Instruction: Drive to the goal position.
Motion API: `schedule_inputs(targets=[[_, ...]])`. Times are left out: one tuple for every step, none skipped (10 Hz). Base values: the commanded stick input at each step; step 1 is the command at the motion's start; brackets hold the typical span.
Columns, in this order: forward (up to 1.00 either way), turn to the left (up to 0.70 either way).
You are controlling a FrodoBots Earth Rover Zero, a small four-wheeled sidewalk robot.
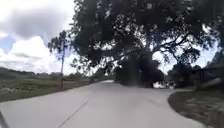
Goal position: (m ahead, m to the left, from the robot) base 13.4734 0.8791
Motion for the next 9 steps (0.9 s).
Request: schedule_inputs(targets=[[0.85,0.00],[0.85,0.00],[0.85,0.00],[0.85,0.00],[0.85,0.00],[0.85,0.00],[0.85,0.00],[0.85,0.00],[0.85,0.00]])
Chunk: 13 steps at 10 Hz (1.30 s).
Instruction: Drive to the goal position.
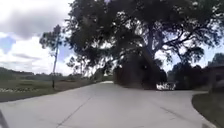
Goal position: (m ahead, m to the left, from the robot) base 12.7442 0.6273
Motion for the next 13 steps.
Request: schedule_inputs(targets=[[0.85,0.00],[0.85,0.00],[0.85,0.00],[0.85,0.00],[0.85,0.00],[0.85,0.00],[0.85,0.00],[0.85,0.00],[0.85,0.00],[0.85,0.00],[0.85,0.00],[0.85,0.00],[0.85,0.00]])
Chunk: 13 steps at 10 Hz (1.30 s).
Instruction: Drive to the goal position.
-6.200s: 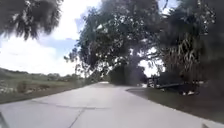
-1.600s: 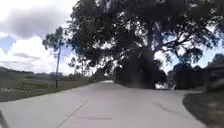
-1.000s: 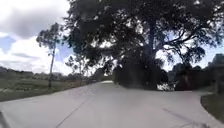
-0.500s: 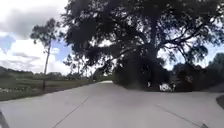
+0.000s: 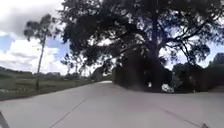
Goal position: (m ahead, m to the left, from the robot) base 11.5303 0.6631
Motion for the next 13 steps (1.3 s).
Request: schedule_inputs(targets=[[0.85,0.00],[0.85,0.00],[0.85,0.00],[0.85,0.00],[0.85,0.00],[0.85,0.00],[0.85,0.00],[0.85,0.00],[0.85,0.00],[0.85,0.00],[0.85,0.00],[0.85,0.00],[0.85,0.00]])
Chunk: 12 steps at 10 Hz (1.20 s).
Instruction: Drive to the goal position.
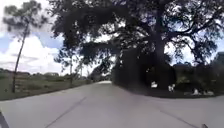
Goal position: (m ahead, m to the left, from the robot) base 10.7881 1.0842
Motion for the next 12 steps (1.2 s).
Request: schedule_inputs(targets=[[0.85,0.00],[0.85,0.00],[0.85,0.18],[0.85,0.34],[0.85,0.11],[0.85,0.00],[0.85,0.00],[0.85,0.00],[0.85,0.00],[0.85,0.00],[0.85,0.00],[0.85,0.00]])
